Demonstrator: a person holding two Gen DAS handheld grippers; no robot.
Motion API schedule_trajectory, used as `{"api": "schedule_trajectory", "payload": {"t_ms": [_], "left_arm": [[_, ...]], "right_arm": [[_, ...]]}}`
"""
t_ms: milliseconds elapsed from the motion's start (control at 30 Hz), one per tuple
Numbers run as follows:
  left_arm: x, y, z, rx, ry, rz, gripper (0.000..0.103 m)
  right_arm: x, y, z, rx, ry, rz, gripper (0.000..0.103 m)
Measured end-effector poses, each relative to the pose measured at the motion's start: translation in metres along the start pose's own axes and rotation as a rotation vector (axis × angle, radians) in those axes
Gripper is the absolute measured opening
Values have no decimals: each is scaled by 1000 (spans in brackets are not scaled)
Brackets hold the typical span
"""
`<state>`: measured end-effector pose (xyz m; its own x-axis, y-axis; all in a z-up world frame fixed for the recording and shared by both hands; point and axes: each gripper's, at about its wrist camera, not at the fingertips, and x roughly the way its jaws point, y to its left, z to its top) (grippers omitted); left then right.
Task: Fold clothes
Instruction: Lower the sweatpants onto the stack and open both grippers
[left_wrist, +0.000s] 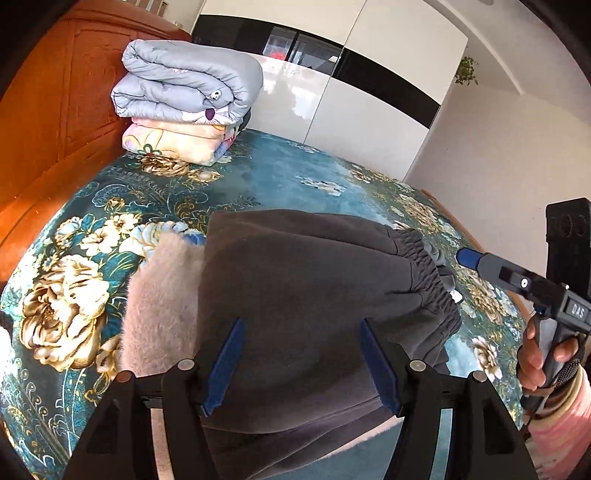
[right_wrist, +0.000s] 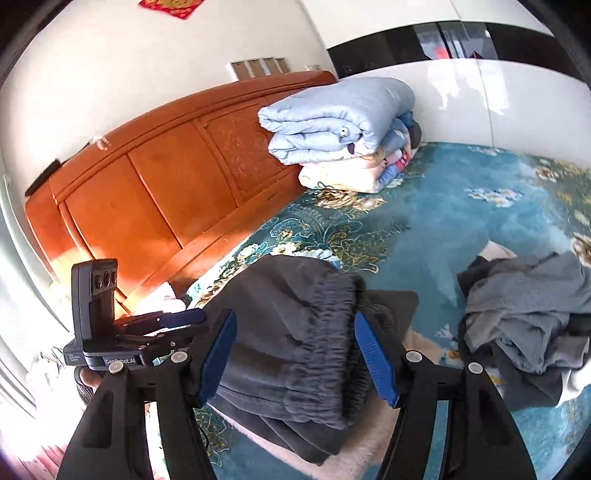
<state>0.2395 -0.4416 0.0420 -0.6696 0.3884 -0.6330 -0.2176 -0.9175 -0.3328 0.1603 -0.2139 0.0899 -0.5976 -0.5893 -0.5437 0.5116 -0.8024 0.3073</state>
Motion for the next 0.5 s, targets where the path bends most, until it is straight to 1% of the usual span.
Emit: {"api": "schedule_trajectory", "payload": {"t_ms": [67,100,133,167,233,267,333,400,433,467,500], "left_arm": [[9,2,-4,6,24,26,69],[14,3,-6,10,38,38,69],[18,3,-8,12,49,41,69],[22,3,-9,15,54,40,69],[25,-1,-12,34,46,59,69],[26,-4,-13,42,40,72,69],[24,-9,-16,54,25,96,74],[22,-11,-24,51,-16,111,78],[21,-10,-30,36,-52,117,80],[20,-11,-37,21,-94,131,80],[18,-12,-44,11,-137,148,81]], "right_arm": [[25,9,-5,-30,52,13,68],[40,8,-9,-22,96,5,68],[57,3,-15,-11,133,-29,68],[61,-1,-21,-9,136,-46,69],[70,-8,-33,-6,141,-81,69],[69,-10,-34,-8,136,-81,69],[63,-10,-31,3,146,-62,69],[39,-5,-38,-27,96,-63,69],[27,-3,-41,-42,71,-64,70],[15,1,-49,-76,31,-89,78],[5,3,-60,-97,-2,-114,81]]}}
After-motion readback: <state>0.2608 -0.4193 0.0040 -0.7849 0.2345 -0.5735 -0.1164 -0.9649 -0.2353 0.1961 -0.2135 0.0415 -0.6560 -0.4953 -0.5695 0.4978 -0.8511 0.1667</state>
